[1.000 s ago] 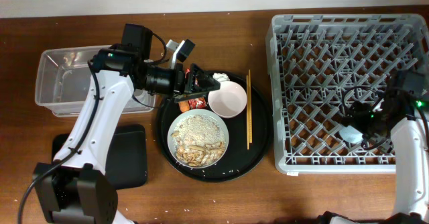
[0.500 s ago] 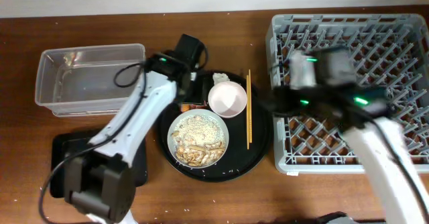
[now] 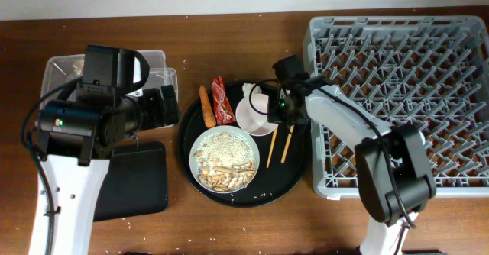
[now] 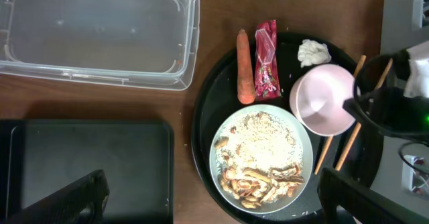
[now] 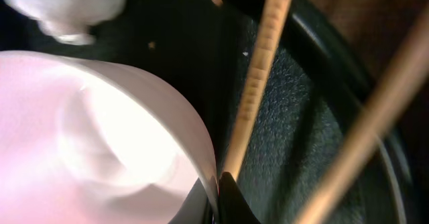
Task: Sort waste into correct bins and load items into the dishwasher rack
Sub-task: 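Carry the pink bowl to the rack and release it, then grasp the wooden chopsticks on the tray with the right gripper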
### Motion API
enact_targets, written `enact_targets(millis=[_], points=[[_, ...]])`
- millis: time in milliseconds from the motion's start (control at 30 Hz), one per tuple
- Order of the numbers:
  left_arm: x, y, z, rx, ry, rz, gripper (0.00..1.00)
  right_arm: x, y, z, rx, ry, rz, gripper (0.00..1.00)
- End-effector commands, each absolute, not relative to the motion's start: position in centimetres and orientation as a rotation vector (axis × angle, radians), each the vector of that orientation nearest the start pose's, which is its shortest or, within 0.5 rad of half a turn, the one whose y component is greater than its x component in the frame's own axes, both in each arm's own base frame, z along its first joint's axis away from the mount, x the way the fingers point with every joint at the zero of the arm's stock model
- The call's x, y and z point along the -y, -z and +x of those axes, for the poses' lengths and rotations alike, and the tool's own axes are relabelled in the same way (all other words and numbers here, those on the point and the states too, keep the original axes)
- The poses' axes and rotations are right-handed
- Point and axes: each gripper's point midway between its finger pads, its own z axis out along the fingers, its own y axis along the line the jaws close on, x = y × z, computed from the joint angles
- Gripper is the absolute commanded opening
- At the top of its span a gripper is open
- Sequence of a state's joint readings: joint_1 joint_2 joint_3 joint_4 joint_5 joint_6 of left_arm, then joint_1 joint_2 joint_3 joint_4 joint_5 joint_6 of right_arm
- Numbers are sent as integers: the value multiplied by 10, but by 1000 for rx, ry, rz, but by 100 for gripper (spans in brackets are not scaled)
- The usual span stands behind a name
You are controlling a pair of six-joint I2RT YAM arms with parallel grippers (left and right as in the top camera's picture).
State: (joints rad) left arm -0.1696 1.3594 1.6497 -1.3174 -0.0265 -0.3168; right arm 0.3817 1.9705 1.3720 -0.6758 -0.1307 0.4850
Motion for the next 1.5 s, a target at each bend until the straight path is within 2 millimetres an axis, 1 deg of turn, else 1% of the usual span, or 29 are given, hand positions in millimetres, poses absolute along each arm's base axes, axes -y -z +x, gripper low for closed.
enact_targets(millis=[0, 33, 67, 100, 133, 167, 200, 233, 267, 300, 367, 400, 433, 467, 500, 567, 600, 667, 767, 833, 867, 1000, 1100, 1167, 1300, 1333, 1367, 1400, 1467], points=[[46, -294, 306, -2581, 147, -213, 99, -170, -115, 398, -2717, -343, 86, 4], [46, -294, 306, -2581, 147, -212, 99, -151, -139, 398, -2656, -260, 114, 4], [46, -294, 306, -2581, 147, -213, 99, -116, -173, 394, -2562, -96, 174, 4], [46, -294, 306, -2582, 147, -213, 99, -60, -211, 387, -2424, 191, 294, 4], [46, -294, 306, -2581, 147, -213, 99, 3, -256, 374, -2223, 512, 444, 4], [46, -294, 306, -2581, 147, -213, 99, 49, -291, 358, -2052, 748, 569, 4], [46, -294, 306, -2581, 147, -213, 99, 74, -309, 346, -1952, 894, 644, 4], [46, -294, 306, -2581, 147, -213, 99, 108, -318, 332, -1875, 1055, 740, 4], [46, -294, 306, -2581, 147, -213, 99, 131, -311, 329, -1874, 1121, 801, 4], [46, -294, 306, -2582, 147, -213, 99, 148, -302, 329, -1886, 1165, 842, 4], [46, -294, 306, -2581, 147, -213, 99, 161, -283, 337, -1918, 1217, 861, 4], [46, -294, 306, -2582, 147, -213, 99, 167, -270, 344, -1920, 1282, 858, 4], [46, -294, 306, -2581, 147, -213, 99, 172, -262, 356, -1943, 1346, 806, 4], [46, -294, 306, -2582, 147, -213, 99, 173, -251, 371, -1984, 1400, 727, 4], [46, -294, 306, -2581, 147, -213, 99, 176, -236, 391, -2032, 1504, 609, 4], [46, -294, 306, -2582, 147, -213, 99, 179, -226, 409, -2046, 1659, 488, 4], [46, -294, 306, -2581, 147, -213, 99, 178, -222, 415, -2063, 1680, 446, 4], [46, -294, 306, -2581, 147, -213, 99, 175, -219, 417, -2074, 1685, 422, 4], [46, -294, 306, -2582, 147, -213, 99, 165, -215, 420, -2092, 1686, 372, 4], [46, -294, 306, -2582, 146, -213, 99, 158, -195, 422, -2153, 1721, 281, 4], [46, -294, 306, -2582, 146, -213, 99, 153, -190, 424, -2159, 1728, 257, 4], [47, -294, 306, -2582, 148, -209, 99, 136, -187, 430, -2159, 1713, 200, 4], [47, -294, 306, -2582, 148, -209, 99, 118, -179, 437, -2189, 1648, 122, 4], [47, -294, 306, -2582, 148, -209, 99, 94, -175, 445, -2193, 1591, 50, 4], [47, -294, 306, -2582, 148, -209, 99, 67, -172, 445, -2198, 1582, -55, 4], [47, -294, 306, -2582, 148, -209, 99, 59, -171, 442, -2202, 1598, -99, 9], [47, -294, 306, -2582, 148, -209, 99, 54, -171, 440, -2201, 1615, -130, 40], [47, -294, 306, -2582, 148, -209, 99, 45, -175, 439, -2180, 1633, -154, 80], [47, -294, 305, -2583, 149, -208, 99, 23, -180, 440, -2146, 1597, -181, 86]])
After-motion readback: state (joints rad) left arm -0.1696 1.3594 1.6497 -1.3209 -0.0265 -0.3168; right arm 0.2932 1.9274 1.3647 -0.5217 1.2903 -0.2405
